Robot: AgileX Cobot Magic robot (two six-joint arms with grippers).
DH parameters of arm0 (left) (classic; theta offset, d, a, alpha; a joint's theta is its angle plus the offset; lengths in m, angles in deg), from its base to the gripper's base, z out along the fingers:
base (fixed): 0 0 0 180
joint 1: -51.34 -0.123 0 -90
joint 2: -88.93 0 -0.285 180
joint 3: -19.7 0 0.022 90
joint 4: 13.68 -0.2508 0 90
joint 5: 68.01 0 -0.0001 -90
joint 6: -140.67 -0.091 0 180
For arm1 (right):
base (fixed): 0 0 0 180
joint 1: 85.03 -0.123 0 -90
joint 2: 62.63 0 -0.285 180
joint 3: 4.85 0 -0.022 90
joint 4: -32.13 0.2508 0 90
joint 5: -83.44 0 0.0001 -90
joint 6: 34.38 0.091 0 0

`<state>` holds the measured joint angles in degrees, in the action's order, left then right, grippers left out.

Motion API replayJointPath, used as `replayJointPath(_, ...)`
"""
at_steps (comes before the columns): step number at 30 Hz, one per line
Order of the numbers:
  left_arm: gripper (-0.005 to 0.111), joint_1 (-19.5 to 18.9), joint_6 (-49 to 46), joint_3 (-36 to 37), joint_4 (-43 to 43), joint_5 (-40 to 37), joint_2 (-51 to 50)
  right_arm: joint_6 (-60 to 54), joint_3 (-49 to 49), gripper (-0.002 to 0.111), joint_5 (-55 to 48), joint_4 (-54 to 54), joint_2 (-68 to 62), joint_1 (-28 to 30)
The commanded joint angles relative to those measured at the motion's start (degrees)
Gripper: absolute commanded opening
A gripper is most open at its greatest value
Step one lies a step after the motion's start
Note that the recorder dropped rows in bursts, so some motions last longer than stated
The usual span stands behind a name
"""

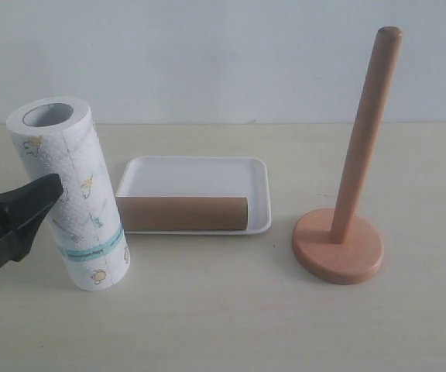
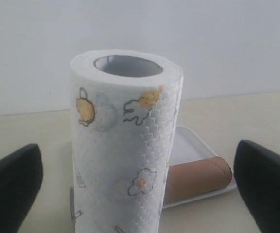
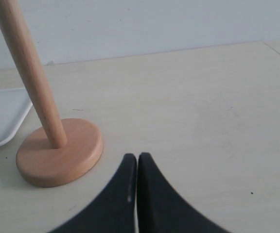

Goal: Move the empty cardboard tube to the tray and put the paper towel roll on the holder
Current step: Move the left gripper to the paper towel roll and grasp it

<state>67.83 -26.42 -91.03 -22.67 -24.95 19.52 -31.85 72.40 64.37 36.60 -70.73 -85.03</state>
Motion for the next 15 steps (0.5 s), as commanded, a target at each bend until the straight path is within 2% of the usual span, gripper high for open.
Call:
replayJointPath(1,0.11,0.1,-5.8,-0.3,-3.6,0.6,0.1,0.0,0.0,0.0,0.6,-0.1,0.3,0.2)
replayJointPath(3,0.11,0.1,-10.0,-0.3,-3.9,0.6,-0.4,0.0,0.0,0.0,0.6,-0.1,0.3,0.2)
replayJointPath(6,0.11,0.1,-11.0,-0.3,-0.4,2.1,-1.9,0.0,0.0,0.0,0.6,-0.1,0.3,0.2)
replayJointPath(13,0.11,0.1,-13.4,-0.5,0.6,13.4,-9.2,0.0,0.0,0.0,0.6,-0.1,0.3,0.2)
replayJointPath(15,0.11,0.1,-13.4,-1.4,0.5,14.0,-11.6,0.0,0.0,0.0,0.6,-0.1,0.3,0.2)
